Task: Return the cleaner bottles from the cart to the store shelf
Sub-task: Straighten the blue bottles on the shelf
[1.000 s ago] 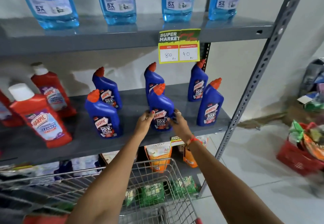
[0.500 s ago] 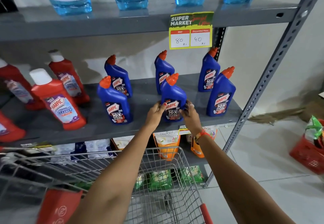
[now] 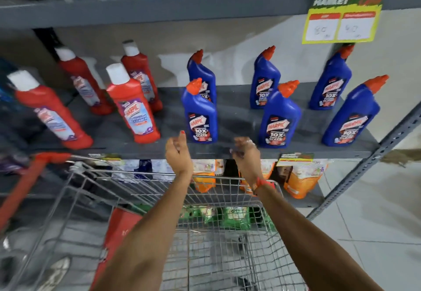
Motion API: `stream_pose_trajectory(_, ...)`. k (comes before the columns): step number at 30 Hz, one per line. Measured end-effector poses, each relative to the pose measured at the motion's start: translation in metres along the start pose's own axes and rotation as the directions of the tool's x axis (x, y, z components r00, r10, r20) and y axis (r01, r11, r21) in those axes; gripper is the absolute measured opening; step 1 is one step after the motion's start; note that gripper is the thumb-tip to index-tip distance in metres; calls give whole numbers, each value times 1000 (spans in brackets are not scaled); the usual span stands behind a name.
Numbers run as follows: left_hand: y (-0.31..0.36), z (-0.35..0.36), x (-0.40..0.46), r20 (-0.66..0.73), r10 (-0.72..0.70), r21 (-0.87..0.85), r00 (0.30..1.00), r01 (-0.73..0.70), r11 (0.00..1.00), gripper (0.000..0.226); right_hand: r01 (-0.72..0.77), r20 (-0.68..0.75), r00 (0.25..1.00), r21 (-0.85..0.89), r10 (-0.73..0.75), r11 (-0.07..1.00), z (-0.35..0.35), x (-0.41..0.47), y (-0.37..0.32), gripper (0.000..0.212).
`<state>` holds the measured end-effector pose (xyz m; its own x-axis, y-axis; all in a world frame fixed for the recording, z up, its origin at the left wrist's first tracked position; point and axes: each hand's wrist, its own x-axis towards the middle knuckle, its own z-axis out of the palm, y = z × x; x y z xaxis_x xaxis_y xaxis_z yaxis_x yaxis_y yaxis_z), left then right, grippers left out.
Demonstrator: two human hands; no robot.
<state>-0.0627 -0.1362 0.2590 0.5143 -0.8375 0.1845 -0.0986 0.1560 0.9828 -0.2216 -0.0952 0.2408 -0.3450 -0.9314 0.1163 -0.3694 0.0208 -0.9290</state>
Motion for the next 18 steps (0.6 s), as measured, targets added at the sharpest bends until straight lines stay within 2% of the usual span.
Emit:
stream_pose_trajectory(2, 2, 0, 30, 96, -30, -93, 995, 39, 995, 13, 47, 84, 995, 12, -48, 999, 13, 19, -24, 44)
stream_pose_trajectory(4, 3, 9, 50, 297, -125, -94, 947, 159, 983, 36, 70, 96, 993, 4, -70, 998, 15, 34, -39, 51)
stream_pose_trajectory(6, 4, 21, 55, 483, -232, -1, 844, 266, 964, 48, 26, 146, 989, 31, -31, 999, 14, 42, -43, 49)
stream_pose_trajectory(7, -4, 13, 85, 541, -289, 32, 790, 324, 945, 50, -6, 176, 984, 31, 1, 1000, 47, 51, -53, 48)
stream_pose_trajectory(9, -1, 19, 84, 620, -361, 51, 697, 422, 905, 49, -30, 174, 984, 30, 24, 999, 52, 52, -55, 47)
stream_pose_trajectory(10, 2, 22, 81, 644, -367, 48, 672, 444, 895, 51, -25, 165, 986, 28, 20, 999, 51, 51, -56, 46)
stream_pose_trajectory(12, 7, 24, 74, 662, -341, 62, 667, 405, 912, 56, -18, 145, 989, 29, 14, 999, 46, 53, -54, 46)
stream_pose_trajectory(15, 7, 18, 73, 655, -304, 55, 692, 358, 932, 41, -4, 147, 989, 14, 1, 1000, 49, 50, -54, 47)
stream_pose_trajectory(18, 8, 12, 69, 661, -271, 47, 700, 321, 946, 37, -1, 148, 989, 19, -2, 1000, 51, 46, -52, 47)
